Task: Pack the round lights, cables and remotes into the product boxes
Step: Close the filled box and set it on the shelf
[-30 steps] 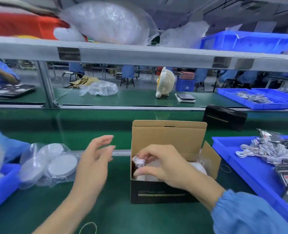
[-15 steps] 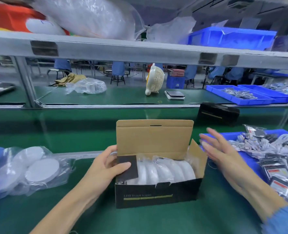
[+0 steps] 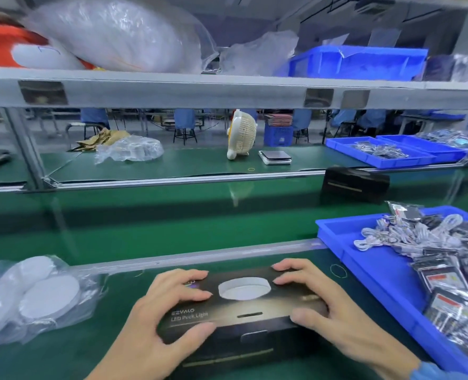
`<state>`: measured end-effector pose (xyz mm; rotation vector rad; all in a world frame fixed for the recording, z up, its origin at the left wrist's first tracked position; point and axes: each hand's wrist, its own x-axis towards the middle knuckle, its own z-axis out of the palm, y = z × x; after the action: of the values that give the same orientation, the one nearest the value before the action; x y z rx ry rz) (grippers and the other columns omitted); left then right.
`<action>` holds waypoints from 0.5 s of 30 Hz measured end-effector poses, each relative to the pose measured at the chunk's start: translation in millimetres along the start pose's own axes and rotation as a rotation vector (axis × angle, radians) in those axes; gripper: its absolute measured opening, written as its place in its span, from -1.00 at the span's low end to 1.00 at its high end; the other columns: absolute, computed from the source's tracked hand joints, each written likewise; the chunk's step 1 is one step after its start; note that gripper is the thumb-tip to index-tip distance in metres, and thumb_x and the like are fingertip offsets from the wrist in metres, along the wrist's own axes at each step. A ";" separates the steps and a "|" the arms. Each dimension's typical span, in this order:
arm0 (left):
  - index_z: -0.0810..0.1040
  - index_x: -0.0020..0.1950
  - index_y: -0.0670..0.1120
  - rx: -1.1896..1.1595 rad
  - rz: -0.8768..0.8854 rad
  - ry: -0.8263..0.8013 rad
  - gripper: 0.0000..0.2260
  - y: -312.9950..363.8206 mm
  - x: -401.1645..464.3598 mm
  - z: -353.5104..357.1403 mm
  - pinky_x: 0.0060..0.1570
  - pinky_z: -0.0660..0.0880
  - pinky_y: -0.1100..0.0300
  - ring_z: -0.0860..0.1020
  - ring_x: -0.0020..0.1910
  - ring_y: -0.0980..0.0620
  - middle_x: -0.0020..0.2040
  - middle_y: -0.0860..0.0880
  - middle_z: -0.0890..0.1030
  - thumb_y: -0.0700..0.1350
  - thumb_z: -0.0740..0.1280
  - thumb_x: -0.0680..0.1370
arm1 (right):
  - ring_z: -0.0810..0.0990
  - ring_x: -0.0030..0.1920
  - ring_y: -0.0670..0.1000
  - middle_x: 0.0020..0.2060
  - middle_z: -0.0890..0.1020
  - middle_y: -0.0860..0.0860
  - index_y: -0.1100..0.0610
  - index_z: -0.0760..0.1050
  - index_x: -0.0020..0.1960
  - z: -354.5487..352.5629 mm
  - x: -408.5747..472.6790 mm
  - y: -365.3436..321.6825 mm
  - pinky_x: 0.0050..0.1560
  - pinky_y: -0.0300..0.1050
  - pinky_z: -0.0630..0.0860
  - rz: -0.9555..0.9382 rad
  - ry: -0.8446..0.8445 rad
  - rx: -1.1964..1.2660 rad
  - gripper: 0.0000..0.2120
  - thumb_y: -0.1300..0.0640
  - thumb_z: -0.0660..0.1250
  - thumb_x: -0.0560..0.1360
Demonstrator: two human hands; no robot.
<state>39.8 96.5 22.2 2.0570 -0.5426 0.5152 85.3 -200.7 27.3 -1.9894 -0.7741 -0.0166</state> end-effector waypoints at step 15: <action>0.66 0.11 0.28 0.090 -0.016 -0.098 -0.73 10.7 7.1 -12.1 0.25 0.34 0.42 0.49 0.32 0.17 0.26 0.26 0.57 0.22 0.34 0.44 | 0.47 0.34 -0.12 0.29 0.52 -0.22 -0.13 0.62 0.16 -4.7 3.0 -5.6 0.32 -0.20 0.38 -0.043 0.100 -0.105 -0.69 -0.16 0.35 0.45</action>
<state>37.8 100.5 39.2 2.1798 -0.5694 0.4379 86.1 -201.0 35.2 -2.0539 -0.7653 -0.1843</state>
